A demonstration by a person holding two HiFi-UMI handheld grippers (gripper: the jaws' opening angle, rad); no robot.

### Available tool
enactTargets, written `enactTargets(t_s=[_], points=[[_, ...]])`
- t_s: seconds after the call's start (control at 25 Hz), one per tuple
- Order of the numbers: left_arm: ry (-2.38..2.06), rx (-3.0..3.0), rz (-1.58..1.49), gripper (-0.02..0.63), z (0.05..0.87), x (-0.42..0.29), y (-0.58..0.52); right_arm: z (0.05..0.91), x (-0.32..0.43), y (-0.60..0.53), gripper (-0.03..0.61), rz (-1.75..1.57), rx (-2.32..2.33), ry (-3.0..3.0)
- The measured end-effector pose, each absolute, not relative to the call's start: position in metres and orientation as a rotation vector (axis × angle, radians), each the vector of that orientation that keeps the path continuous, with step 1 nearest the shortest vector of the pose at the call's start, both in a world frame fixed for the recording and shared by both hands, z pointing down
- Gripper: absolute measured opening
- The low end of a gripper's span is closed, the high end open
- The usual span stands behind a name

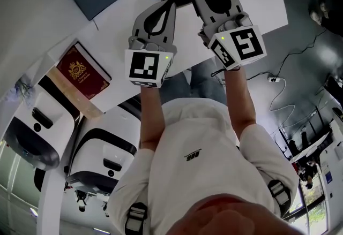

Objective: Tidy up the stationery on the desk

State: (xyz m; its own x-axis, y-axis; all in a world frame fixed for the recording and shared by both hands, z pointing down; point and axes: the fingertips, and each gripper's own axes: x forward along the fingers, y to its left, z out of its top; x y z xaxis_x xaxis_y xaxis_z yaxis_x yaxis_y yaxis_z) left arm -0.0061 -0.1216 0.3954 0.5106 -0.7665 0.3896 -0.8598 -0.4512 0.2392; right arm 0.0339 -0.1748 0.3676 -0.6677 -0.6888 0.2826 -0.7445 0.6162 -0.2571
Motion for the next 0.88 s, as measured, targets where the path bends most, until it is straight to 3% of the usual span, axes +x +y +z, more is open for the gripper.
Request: enactTargets(t_s=[0.88], points=[[-1.395, 2.312, 0.314, 0.000, 0.400, -0.034, -0.126, 0.395, -0.007, -0.191, 0.054, 0.498, 1.193, -2.769]])
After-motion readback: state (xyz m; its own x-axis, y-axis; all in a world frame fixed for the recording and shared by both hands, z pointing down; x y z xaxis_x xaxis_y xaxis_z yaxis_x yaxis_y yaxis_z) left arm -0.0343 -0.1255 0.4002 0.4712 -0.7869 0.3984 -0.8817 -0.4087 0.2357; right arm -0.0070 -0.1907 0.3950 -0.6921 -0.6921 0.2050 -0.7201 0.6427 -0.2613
